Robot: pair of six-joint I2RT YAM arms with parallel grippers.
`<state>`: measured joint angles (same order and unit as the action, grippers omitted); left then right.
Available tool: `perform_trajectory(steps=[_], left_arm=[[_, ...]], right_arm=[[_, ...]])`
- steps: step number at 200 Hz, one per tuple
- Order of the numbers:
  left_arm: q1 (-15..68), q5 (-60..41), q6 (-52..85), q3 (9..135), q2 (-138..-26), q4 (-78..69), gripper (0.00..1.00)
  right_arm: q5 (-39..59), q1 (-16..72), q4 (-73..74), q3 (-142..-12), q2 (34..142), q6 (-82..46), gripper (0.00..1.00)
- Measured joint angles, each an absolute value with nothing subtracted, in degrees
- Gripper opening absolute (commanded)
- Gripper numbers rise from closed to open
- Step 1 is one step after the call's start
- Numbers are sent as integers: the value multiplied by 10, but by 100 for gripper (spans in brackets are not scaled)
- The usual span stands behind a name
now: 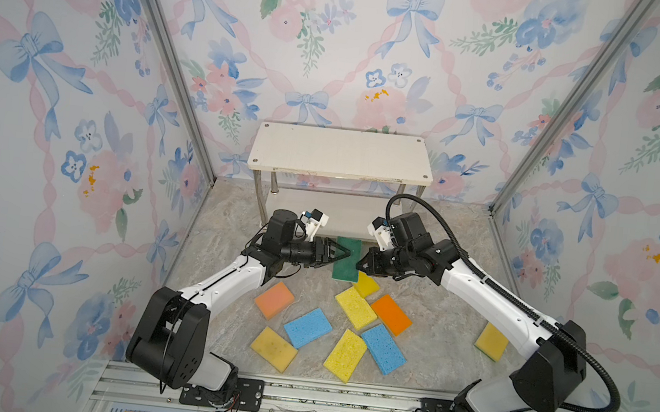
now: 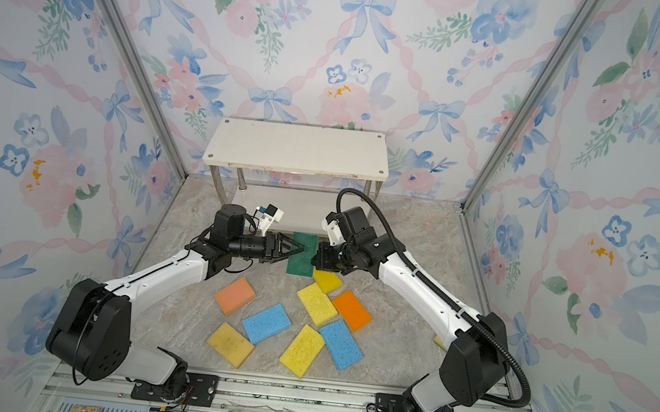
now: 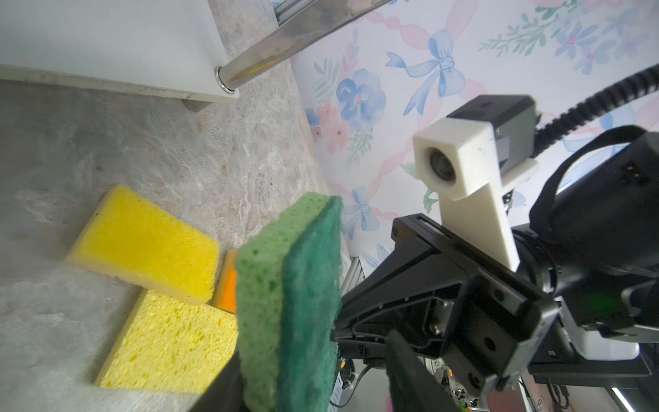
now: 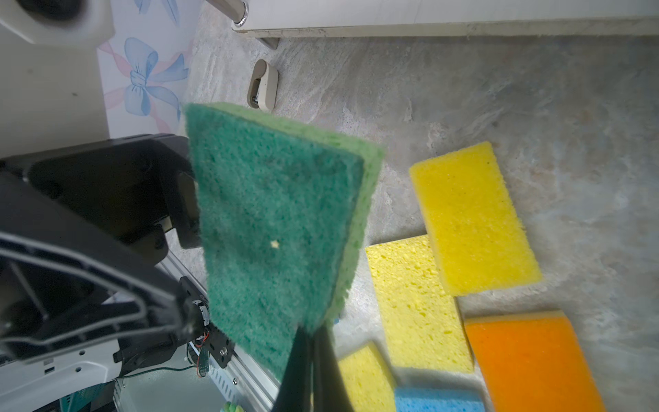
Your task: Place and organize the cleaning sponges onto the shelf
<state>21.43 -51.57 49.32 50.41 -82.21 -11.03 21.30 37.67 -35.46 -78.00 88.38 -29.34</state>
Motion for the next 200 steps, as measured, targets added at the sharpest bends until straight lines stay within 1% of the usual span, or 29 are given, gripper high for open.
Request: perform_trajectory(steps=[33,40,54,59,67,73,78,94,111,146,200], left_arm=[[214,-520,538,477,-822,-154,14],[214,-521,542,476,-822,-160,10],[214,-524,549,476,-822,-169,3],[214,-524,553,476,-822,-171,1],[214,-524,555,476,-822,-175,0],[214,-524,557,476,-822,-177,0],[214,-524,558,476,-822,-179,0],[214,-524,561,476,-822,-184,0],[214,-524,567,478,-822,-184,0],[208,-524,581,482,-815,-189,0],[202,-524,601,484,-806,-204,0]], right_arm=[[215,380,-353,-780,884,-295,0],[215,380,-352,-780,884,-295,4],[214,380,-351,-781,884,-296,18],[214,380,-351,-782,884,-299,25],[214,380,-351,-783,883,-297,39],[214,379,-350,-783,881,-303,46],[214,379,-351,-783,879,-308,50],[215,379,-343,-779,866,-320,57],[218,376,-317,-752,833,-348,59],[227,376,-261,-687,767,-411,59],[245,377,-191,-641,761,-467,54]])
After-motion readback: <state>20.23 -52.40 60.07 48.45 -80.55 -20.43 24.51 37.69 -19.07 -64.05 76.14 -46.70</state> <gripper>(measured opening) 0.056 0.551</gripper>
